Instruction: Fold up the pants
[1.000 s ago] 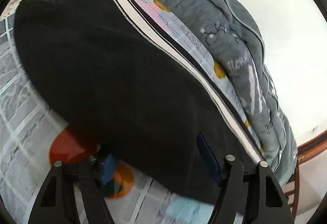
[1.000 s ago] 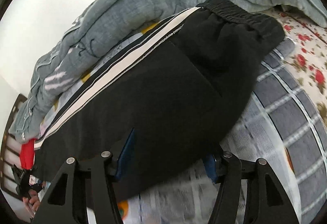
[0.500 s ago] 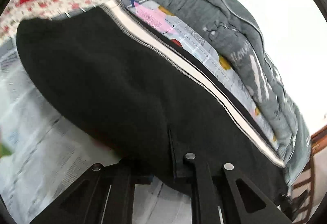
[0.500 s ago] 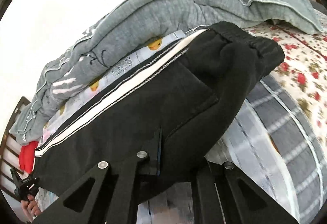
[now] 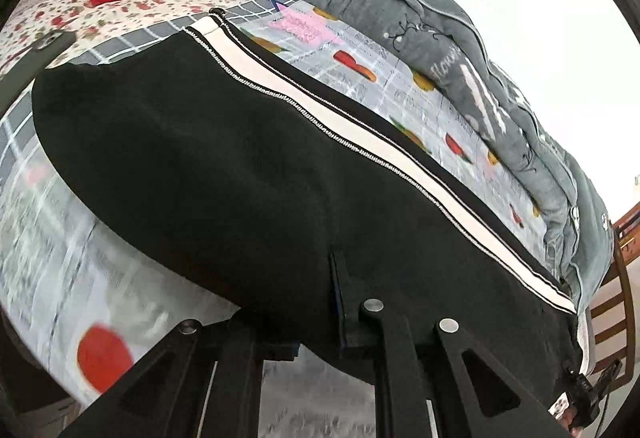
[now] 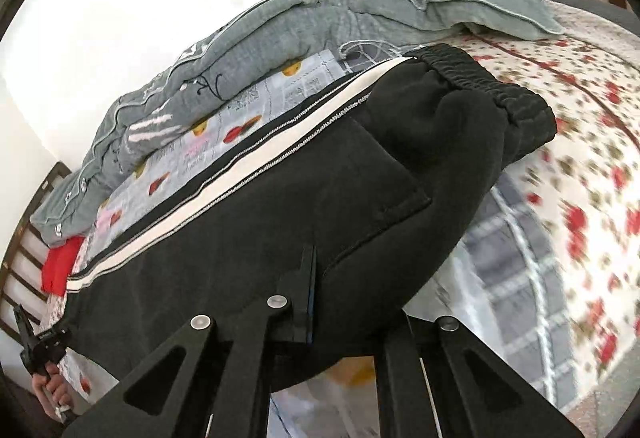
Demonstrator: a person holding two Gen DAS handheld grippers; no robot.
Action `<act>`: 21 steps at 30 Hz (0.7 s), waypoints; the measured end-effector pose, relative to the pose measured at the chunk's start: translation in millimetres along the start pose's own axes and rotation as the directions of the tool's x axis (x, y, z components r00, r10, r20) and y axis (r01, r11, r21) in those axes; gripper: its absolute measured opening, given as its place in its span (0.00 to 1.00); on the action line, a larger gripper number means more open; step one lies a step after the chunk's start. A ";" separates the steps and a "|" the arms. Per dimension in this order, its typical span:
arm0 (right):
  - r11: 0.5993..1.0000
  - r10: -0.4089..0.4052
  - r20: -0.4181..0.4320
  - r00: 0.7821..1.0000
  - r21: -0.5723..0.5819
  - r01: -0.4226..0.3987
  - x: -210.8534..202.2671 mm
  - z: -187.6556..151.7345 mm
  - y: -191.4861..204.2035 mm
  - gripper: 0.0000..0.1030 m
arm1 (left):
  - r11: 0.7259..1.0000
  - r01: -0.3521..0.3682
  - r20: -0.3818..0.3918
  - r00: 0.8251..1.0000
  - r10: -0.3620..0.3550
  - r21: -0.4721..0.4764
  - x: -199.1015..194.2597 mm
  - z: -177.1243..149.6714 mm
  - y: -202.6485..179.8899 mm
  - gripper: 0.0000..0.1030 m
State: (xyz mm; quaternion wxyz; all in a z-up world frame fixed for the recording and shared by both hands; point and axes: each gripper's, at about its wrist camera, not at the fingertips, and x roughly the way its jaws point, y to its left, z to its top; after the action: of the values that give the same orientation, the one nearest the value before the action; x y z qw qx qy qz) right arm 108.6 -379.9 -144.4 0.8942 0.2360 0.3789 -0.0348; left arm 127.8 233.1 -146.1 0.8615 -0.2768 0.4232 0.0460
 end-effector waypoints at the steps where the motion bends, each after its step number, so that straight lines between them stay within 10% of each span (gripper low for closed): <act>1: 1.000 -0.003 -0.008 1.000 -0.009 0.002 -3.3 -4.7 -3.9 0.10 | 1.000 -0.021 -0.007 1.000 0.021 0.002 -1.5 -3.9 -0.6 0.23; 4: 1.000 0.002 -0.017 1.000 0.000 -0.002 -14.1 -14.1 -21.6 0.21 | 0.995 -0.094 -0.006 0.996 0.094 0.021 -9.1 -12.7 -2.6 0.51; 12: 0.992 -0.036 0.103 0.994 0.125 0.023 -40.0 3.7 -82.3 0.54 | 0.997 -0.076 0.114 0.991 0.072 0.029 -42.0 -15.4 -18.5 0.56; 21: 0.941 0.024 0.117 0.993 0.332 -0.062 16.5 43.6 -114.7 0.65 | 0.999 -0.018 0.219 0.975 0.028 -0.048 -45.2 -6.6 -49.7 0.61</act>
State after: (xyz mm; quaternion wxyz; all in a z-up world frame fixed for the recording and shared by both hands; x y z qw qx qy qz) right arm 121.5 -499.2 -175.0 0.8612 0.3907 0.3117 -0.0922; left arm 109.9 194.8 -93.5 0.8958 -0.2849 0.3274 0.0960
